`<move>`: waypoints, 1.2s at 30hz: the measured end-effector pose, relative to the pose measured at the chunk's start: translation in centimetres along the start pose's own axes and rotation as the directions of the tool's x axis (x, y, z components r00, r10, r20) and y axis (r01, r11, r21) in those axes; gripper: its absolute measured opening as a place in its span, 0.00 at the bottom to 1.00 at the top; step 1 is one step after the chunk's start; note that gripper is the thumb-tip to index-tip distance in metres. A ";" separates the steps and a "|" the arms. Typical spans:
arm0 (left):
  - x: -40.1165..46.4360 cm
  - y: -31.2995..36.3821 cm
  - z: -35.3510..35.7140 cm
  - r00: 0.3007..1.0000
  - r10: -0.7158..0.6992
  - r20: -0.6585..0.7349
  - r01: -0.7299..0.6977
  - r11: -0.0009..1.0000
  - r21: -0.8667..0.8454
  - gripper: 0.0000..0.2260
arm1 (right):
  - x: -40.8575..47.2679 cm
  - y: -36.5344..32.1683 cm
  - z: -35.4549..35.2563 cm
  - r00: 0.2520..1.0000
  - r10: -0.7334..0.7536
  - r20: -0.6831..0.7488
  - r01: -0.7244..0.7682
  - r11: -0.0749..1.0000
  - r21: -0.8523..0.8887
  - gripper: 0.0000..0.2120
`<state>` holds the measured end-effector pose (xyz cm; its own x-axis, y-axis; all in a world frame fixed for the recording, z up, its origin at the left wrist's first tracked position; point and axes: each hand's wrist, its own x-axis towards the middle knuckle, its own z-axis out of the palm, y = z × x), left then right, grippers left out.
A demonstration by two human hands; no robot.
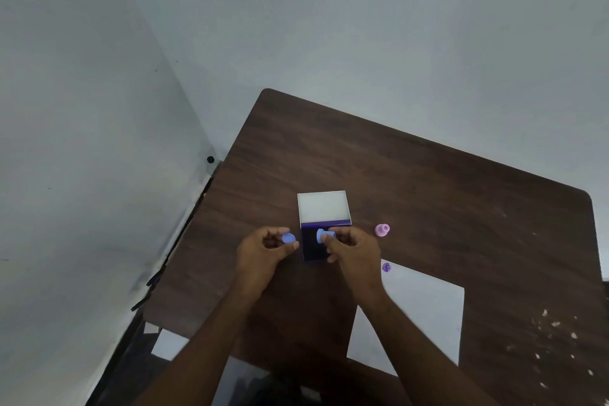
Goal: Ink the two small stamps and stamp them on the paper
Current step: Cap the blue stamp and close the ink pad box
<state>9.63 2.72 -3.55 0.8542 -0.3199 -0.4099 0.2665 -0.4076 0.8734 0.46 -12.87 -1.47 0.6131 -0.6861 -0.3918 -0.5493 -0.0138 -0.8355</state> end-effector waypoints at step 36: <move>0.0 2.3 -0.5 0.978 0.027 0.208 -0.014 0.998 -0.064 0.12 | 0.1 -0.5 1.1 0.964 0.120 0.237 -0.169 0.965 0.199 0.08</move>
<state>10.44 2.18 -1.43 0.7492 -0.5019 -0.4322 0.2830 -0.3474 0.8940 1.42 -12.14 -1.56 0.6593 -0.4910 -0.5694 -0.5210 0.2476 -0.8168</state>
